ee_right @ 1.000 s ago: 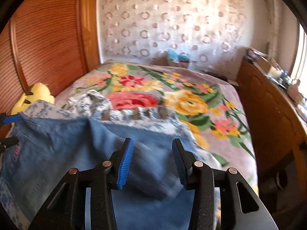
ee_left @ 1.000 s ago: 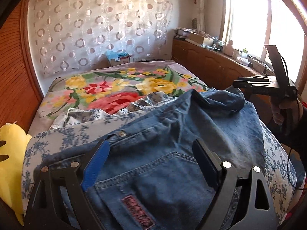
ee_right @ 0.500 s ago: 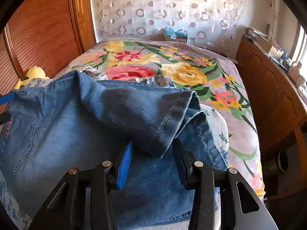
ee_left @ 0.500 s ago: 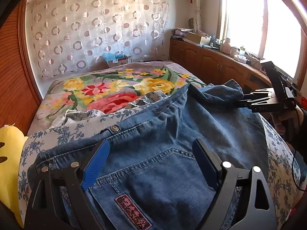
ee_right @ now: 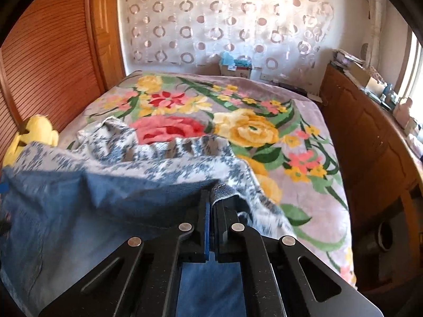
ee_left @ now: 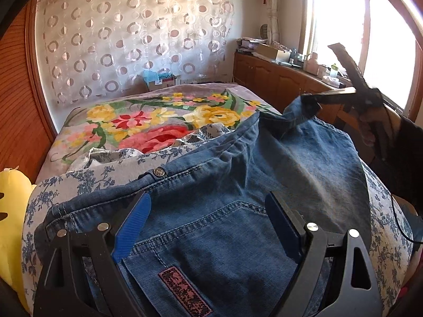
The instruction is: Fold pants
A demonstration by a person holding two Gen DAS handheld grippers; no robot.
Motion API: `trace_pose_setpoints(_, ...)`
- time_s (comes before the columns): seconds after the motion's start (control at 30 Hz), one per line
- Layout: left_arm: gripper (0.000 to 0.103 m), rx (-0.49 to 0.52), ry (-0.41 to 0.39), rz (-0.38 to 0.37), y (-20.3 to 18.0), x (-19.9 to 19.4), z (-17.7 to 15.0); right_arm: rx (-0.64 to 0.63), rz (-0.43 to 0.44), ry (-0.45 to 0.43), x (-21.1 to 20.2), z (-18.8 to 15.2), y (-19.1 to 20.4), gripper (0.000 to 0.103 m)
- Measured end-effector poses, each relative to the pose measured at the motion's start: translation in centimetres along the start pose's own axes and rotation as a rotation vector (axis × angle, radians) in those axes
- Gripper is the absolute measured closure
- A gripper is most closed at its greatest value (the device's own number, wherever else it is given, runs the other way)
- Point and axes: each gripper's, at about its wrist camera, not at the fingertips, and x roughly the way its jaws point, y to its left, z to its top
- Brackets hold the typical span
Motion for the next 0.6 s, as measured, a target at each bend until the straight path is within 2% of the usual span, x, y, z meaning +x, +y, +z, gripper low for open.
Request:
trace_pose_setpoints(0.17,0.014,-0.003,-0.003,-0.001,0.0,0.1,0.1,0.022,-0.048,0.022,2.3,1.4,0.4,0.101)
trace_pose_setpoints(0.23,0.014,-0.006,-0.004,-0.004,0.1,0.1,0.0,0.041,-0.026,0.035,2.5,1.6,1.0,0.099)
trace_pose_setpoints(0.3,0.014,-0.009,-0.003,-0.007,0.1,0.1,-0.1,0.055,0.000,0.065,2.6,1.3,1.0,0.090)
trace_pose_setpoints(0.4,0.014,-0.016,0.003,-0.024,0.2,0.2,0.0,0.055,0.019,0.042,1.2,1.0,0.5,0.077)
trace_pose_setpoints(0.47,0.014,-0.027,0.005,-0.039,0.3,0.3,0.0,0.051,0.016,0.036,0.2,0.0,0.4,0.056)
trace_pose_setpoints(0.6,0.014,-0.024,0.008,-0.051,0.3,0.4,0.2,0.058,0.011,0.023,-2.8,-1.9,-0.9,0.055)
